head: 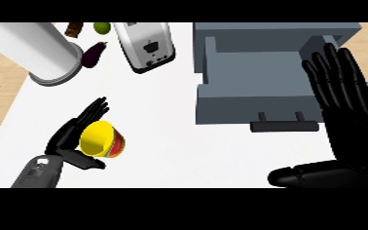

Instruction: Pick up the cup, place it into the drawer and close the drawer

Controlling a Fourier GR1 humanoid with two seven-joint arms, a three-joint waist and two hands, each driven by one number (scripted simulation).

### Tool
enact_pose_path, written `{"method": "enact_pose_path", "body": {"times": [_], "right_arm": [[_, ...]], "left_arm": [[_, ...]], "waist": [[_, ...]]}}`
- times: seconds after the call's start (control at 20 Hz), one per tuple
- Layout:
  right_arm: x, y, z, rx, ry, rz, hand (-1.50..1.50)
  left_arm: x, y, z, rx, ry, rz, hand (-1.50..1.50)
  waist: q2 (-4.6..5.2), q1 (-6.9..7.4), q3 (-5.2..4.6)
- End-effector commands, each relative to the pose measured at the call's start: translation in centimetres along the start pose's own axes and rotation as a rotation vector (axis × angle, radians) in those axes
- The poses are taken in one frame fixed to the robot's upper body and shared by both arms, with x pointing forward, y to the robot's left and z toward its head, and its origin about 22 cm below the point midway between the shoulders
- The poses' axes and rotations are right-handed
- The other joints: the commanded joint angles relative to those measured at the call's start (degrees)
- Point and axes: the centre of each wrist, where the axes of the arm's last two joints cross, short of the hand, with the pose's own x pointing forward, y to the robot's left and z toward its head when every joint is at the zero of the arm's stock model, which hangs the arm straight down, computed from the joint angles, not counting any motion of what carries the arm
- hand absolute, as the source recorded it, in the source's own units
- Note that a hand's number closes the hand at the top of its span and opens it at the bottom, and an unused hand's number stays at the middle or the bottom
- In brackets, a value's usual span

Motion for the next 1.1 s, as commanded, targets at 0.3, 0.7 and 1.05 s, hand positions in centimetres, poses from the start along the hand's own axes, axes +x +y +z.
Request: {"method": "enact_pose_path", "body": {"times": [0.3,0.7,1.05], "right_arm": [[0.0,-0.9,-0.3,0.024,0.015,-0.006,-1.5],[0.2,-0.3,0.4,0.011,0.012,-0.012,-1.5],[-0.2,-0.6,0.6,-0.004,0.012,-0.007,-1.5]], "left_arm": [[-1.1,-1.7,-1.6,-0.115,-0.122,0.169,-1.5],[-0.9,-1.8,-3.0,-0.131,-0.104,0.24,-1.5],[-2.1,-3.1,-2.2,-0.197,-0.125,0.358,-1.5]], "waist": [[-0.02,-0.05,0.02],[0.01,-0.27,0.01],[0.07,-0.06,-0.02]]}}
